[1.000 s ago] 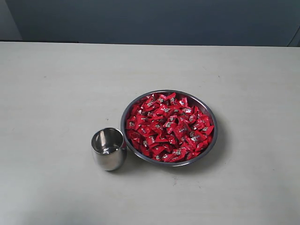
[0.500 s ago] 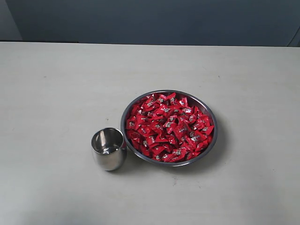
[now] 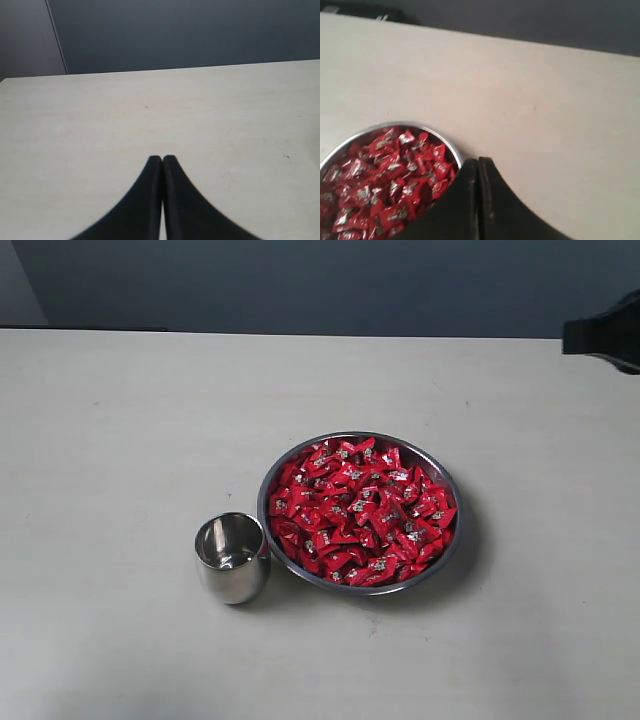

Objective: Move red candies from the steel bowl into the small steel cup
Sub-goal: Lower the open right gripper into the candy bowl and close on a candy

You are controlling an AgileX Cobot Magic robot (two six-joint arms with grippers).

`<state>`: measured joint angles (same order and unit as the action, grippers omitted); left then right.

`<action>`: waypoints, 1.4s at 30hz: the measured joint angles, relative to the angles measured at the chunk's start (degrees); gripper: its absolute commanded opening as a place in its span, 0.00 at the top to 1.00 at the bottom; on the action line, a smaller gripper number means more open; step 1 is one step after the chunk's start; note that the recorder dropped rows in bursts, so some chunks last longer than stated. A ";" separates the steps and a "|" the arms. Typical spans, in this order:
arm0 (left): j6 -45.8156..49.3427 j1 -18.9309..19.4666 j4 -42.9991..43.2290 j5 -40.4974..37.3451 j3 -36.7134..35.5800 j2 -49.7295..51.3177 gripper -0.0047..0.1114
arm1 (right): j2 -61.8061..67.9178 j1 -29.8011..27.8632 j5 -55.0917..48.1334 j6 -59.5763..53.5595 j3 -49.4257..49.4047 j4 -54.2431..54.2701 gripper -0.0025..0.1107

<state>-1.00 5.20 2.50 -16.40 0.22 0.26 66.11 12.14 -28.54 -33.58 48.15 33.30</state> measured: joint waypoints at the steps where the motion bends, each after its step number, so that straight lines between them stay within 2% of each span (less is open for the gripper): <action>1: 0.00 0.00 0.00 0.00 0.00 0.00 0.96 | 2.28 0.50 -1.68 -0.87 1.14 0.67 0.98; 6: 0.00 0.00 0.00 0.00 0.00 0.00 0.96 | 11.39 2.70 -7.38 -5.99 3.94 1.52 0.98; 14: 0.00 0.00 0.00 0.00 0.00 0.00 0.96 | 19.24 9.04 -7.53 -15.14 4.34 1.66 0.98; 18: 0.00 0.00 0.00 0.00 0.00 0.00 0.96 | 22.58 12.65 -7.83 -15.68 6.57 1.66 0.98; 26: 0.00 0.00 0.00 0.00 0.00 0.00 0.96 | 32.12 16.22 -15.29 -4.10 18.91 -0.55 0.98; 33: 0.00 0.00 0.00 0.00 0.00 0.00 0.96 | 39.99 25.55 -19.92 10.09 25.60 -19.56 0.98; 37: 0.00 0.00 0.00 0.00 0.00 0.00 0.96 | 42.43 28.19 -19.80 11.80 25.73 -21.92 0.98; 42: 0.00 0.00 0.00 0.00 0.00 0.00 0.96 | 44.50 28.47 -20.82 14.29 26.64 -22.18 0.64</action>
<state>-1.00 5.20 2.50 -16.40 0.22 0.26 110.61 40.61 -49.37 -19.29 74.79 11.12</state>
